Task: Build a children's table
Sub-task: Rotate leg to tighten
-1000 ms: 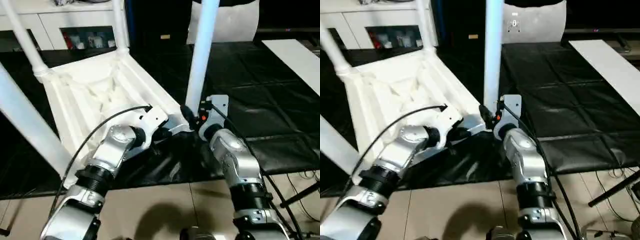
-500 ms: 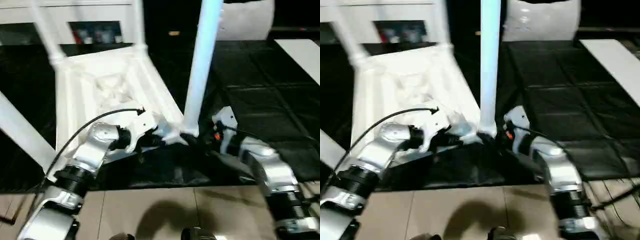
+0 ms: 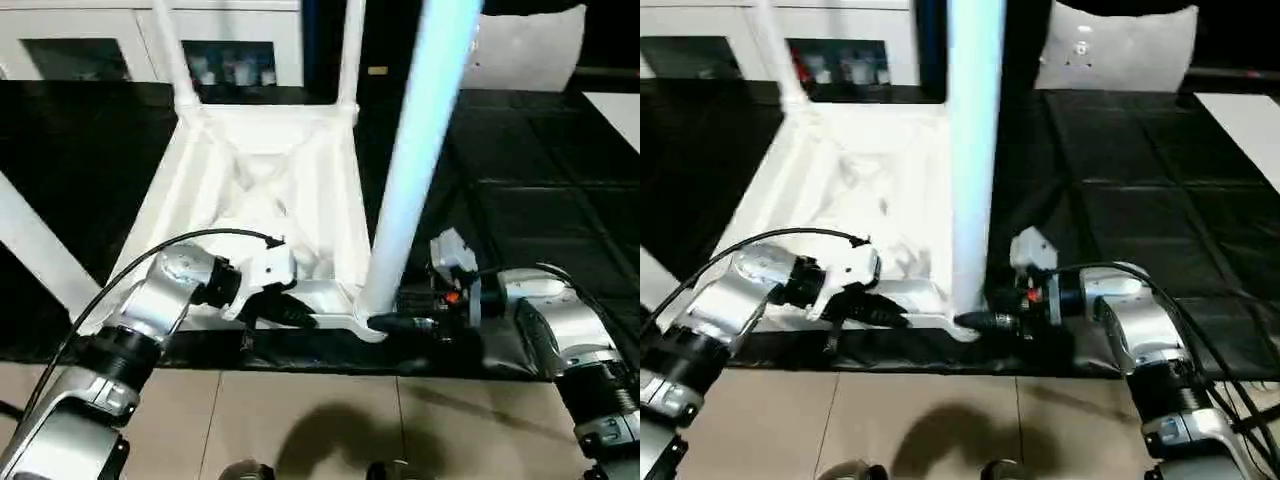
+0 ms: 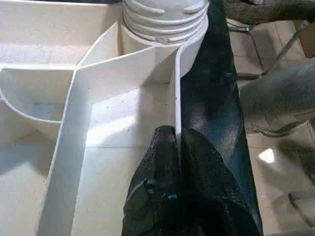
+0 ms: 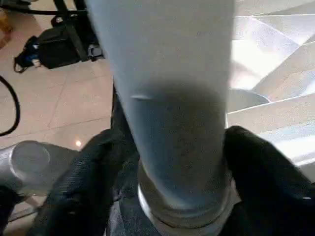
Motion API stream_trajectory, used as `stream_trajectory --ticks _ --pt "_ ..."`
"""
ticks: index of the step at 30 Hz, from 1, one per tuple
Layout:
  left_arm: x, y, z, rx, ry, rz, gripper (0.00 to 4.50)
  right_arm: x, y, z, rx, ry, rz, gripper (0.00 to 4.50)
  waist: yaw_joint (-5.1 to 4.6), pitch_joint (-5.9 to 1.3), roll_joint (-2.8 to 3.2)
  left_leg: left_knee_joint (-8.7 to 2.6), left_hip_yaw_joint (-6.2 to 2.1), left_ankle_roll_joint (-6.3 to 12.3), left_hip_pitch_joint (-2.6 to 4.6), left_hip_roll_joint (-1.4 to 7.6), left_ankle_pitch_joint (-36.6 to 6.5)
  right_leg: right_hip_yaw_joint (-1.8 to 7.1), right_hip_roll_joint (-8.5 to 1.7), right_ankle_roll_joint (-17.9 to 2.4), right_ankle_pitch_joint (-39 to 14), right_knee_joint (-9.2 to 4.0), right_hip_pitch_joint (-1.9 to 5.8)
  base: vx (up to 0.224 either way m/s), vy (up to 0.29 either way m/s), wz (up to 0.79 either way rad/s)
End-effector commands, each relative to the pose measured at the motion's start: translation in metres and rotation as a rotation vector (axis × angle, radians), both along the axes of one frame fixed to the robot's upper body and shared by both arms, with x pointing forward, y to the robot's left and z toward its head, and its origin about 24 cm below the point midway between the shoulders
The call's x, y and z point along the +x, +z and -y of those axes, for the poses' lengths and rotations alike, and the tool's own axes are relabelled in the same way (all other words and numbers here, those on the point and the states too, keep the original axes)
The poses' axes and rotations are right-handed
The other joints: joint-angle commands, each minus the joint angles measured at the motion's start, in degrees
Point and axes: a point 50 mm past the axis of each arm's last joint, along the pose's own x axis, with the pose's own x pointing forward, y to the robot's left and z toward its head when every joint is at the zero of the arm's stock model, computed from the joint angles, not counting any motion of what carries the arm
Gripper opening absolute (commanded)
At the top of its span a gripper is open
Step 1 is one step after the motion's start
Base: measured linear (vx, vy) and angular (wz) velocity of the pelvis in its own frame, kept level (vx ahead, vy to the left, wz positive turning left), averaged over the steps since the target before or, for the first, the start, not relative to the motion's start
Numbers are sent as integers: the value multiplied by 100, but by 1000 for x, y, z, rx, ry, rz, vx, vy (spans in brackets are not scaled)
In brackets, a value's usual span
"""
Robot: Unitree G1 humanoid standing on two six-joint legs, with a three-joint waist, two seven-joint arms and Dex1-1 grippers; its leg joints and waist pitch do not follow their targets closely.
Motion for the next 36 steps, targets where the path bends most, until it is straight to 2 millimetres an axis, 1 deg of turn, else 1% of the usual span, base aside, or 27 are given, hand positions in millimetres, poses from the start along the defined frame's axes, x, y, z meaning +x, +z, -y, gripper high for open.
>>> stream_trajectory --ticks 1,3,5,8,9,11,13,17,20,21,22,23,24,25,26,27,28,29,30,31,32,33,34,35,36 --pt "-4 -5 3 46 -66 -33 0 0 3 -2 6 57 -18 313 -20 -393 -76 -397 -44 791 97 339 -505 317 -343 -1663 -643 -284 324 0 0 0" --pt "-4 -4 4 46 -73 -35 0 1 2 -3 1 74 -28 290 -13 -399 -80 -398 -50 790 92 339 -448 312 -343 -1671 -619 -274 326 0 0 0" --pt "-3 -4 4 47 -75 -34 0 2 1 -3 0 78 -30 282 -10 -394 -75 -398 -48 786 92 340 -457 310 -343 -1673 -641 -279 321 0 0 0" --pt "-3 -4 3 49 -80 -35 0 4 1 -4 0 90 -36 245 -10 -399 -76 -396 -48 778 92 336 -446 308 -339 -1675 -614 -276 326 0 0 0" --pt "-3 -5 3 50 -81 -36 0 4 1 -4 0 95 -40 245 -6 -397 -65 -398 -50 774 94 340 -453 309 -341 -1681 -616 -277 325 0 0 0" --pt "-3 -6 2 54 -80 -36 0 5 1 -5 1 108 -45 221 -6 -402 -68 -396 -49 773 97 339 -460 307 -337 -1686 -605 -274 325 0 0 0" --pt "-3 -6 2 58 -76 -35 0 4 1 -6 3 122 -49 213 -6 -398 -72 -397 -48 780 94 341 -448 309 -339 -1688 -581 -275 325 0 0 0" --pt "-1 -7 2 54 -56 -31 0 0 -1 -8 7 137 -52 208 -4 -397 -73 -403 -49 742 98 343 -508 309 -342 -1672 -673 -283 328 0 0 0" --pt "0 -7 4 40 -35 -30 0 -2 -2 -10 19 128 -52 204 -2 -396 -73 -401 -46 752 98 341 -491 309 -336 -1673 -649 -283 324 0 0 0" --pt "0 -6 5 28 -20 -30 0 -3 -3 -11 29 109 -47 204 9 -396 -40 -403 -48 742 107 347 -499 312 -339 -1675 -639 -288 320 0 0 0" --pt "3 -6 10 -2 28 -24 0 -3 -4 -16 63 44 -70 204 10 -388 -55 -412 -47 737 101 352 -505 317 -336 -1677 -626 -288 327 0 0 0" --pt "3 -6 11 -8 41 -23 0 -4 -4 -18 71 27 -79 204 30 -381 -58 -421 -57 715 102 358 -519 313 -338 -1660 -683 -293 327 0 0 0" --pt "5 -6 13 -19 70 -18 0 -5 -5 -21 85 -5 -93 203 14 -372 -60 -436 -57 683 104 362 -558 318 -329 -1641 -735 -300 330 0 0 0" --pt "10 -5 22 -64 170 -6 0 -7 -13 -36 86 -130 -83 202 0 -354 -68 -449 -57 591 101 343 -795 310 -347 -1581 -1083 -351 325 0 0 0" --pt "12 -4 26 -79 202 -3 0 -8 -16 -41 82 -174 -73 202 -12 -324 -71 -472 -48 489 106 352 -903 331 -341 -1494 -1274 -379 309 0 0 0" --pt "13 -4 29 -93 228 2 0 -7 -19 -46 76 -219 -74 202 -51 -271 -78 -505 -74 284 124 320 -1355 315 -365 -1314 -2027 -455 290 0 0 0" --pt "13 -3 30 -97 233 4 0 -7 -20 -47 74 -231 -76 202 -91 -251 -91 -514 -114 86 156 289 -1742 280 -383 -1017 -2910 -536 290 0 0 0" --pt "14 -3 33 -105 249 8 0 -6 -21 -51 79 -266 -82 202 -146 -250 -88 -523 -148 4 145 273 -1862 274 -385 -785 -3311 -586 295 0 0 0" --pt "16 -2 40 -118 291 22 0 -4 -24 -62 97 -339 -99 202 -173 -248 -85 -524 -146 -10 160 272 -1890 281 -377 -727 -3374 -611 274 0 0 0" --pt "17 -1 42 -123 311 29 0 -3 -24 -66 105 -369 -107 201 -235 -248 -80 -528 -156 -22 166 270 -1940 280 -371 -699 -3406 -630 241 0 0 0" --pt "20 0 47 -133 342 36 0 0 -25 -73 116 -423 -112 201 -291 -240 -87 -531 -176 -30 142 257 -2035 250 -371 -620 -3536 -656 246 0 0 0" --pt "20 0 48 -135 346 37 0 0 -25 -73 117 -430 -113 201 -327 -233 -88 -536 -175 -38 145 257 -2072 252 -366 -591 -3574 -666 231 0 0 0" --pt "27 4 57 -158 430 56 0 9 -25 -86 120 -573 -125 200 -380 -226 -74 -534 -193 -45 134 248 -2145 231 -364 -539 -3659 -676 229 0 0 0" --pt "30 7 62 -166 471 71 0 15 -26 -91 122 -658 -135 200 -436 -230 -58 -532 -210 -86 152 240 -2256 196 -359 -500 -3749 -704 206 0 0 0" --pt "33 10 66 -176 513 87 0 20 -26 -95 120 -728 -146 200 -469 -235 -62 -533 -217 -106 151 243 -2277 194 -366 -499 -3728 -708 205 0 0 0"
